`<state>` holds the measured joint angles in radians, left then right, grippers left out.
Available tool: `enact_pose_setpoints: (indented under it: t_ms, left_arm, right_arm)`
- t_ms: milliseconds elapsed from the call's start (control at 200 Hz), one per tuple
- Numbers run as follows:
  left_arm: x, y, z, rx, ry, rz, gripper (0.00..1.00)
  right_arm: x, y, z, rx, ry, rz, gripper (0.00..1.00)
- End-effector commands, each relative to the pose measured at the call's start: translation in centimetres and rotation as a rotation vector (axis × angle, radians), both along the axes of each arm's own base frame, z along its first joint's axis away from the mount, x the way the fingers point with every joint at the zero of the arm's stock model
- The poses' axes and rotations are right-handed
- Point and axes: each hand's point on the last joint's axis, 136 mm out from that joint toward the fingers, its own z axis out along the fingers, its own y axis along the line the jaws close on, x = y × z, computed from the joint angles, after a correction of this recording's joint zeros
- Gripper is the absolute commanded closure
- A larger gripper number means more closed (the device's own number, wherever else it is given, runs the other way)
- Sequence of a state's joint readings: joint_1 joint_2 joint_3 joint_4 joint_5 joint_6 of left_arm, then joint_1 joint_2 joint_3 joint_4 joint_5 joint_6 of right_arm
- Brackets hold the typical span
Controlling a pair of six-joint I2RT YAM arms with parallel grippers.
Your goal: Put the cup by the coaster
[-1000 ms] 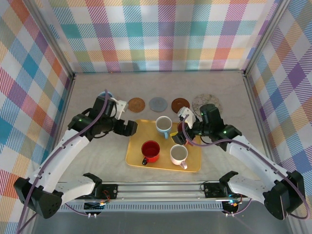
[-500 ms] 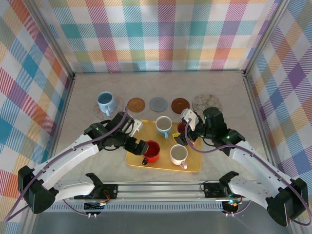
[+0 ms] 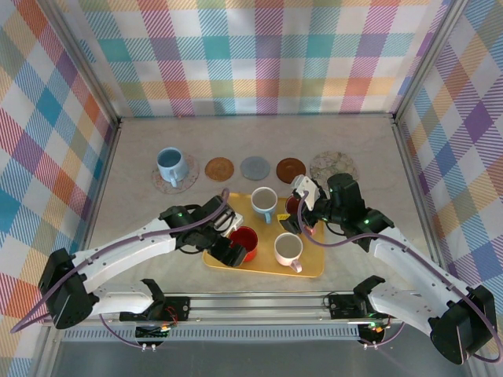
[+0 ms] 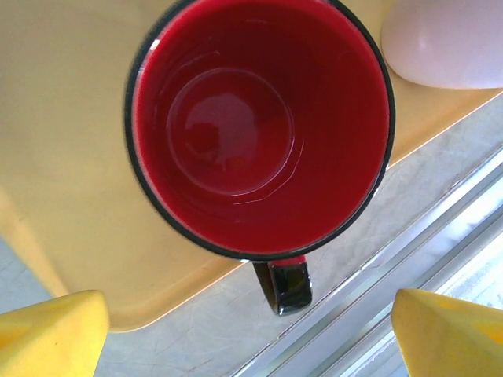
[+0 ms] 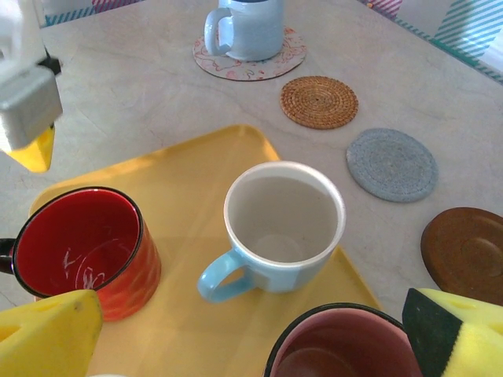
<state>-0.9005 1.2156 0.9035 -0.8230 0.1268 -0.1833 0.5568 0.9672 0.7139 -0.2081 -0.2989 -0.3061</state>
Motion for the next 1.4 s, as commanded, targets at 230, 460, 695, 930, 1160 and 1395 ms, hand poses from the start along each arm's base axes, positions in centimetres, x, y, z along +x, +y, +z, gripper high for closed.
enact_pose_setpoints:
  t_ms: [230,460,695,930,1160,1395]
  left_arm:
    - [0.0,-1.0,-2.6,0.023,0.024,-0.008,0.12]
    - [1.1,-0.9,-3.7,0.075,0.005,0.017,0.15]
    - [2.2,-0.6,-4.0,0.132,-0.025,0.046,0.18]
    - [2.9,-0.5,-4.1,0.139,-0.047,0.091,0.2]
    - [2.4,0.0,-4.9,0.189,-0.011,0.073,0.25]
    - [2.2,-0.6,-5.8,0.176,0.019,0.066,0.33]
  right_arm:
    - [0.3,0.6,0.4,0.037,-0.006,0.0,0.01]
    - [0.4,0.5,0.4,0.032,-0.014,-0.003,0.01]
    - [0.5,0.5,0.3,0.022,-0.023,0.002,0.01]
    - [0.8,0.8,0.2,0.022,-0.026,0.011,0.01]
    - [1.0,1.0,0.0,0.019,-0.022,0.013,0.01]
    - [0.8,1.1,-0.1,0.023,-0.018,0.022,0.01]
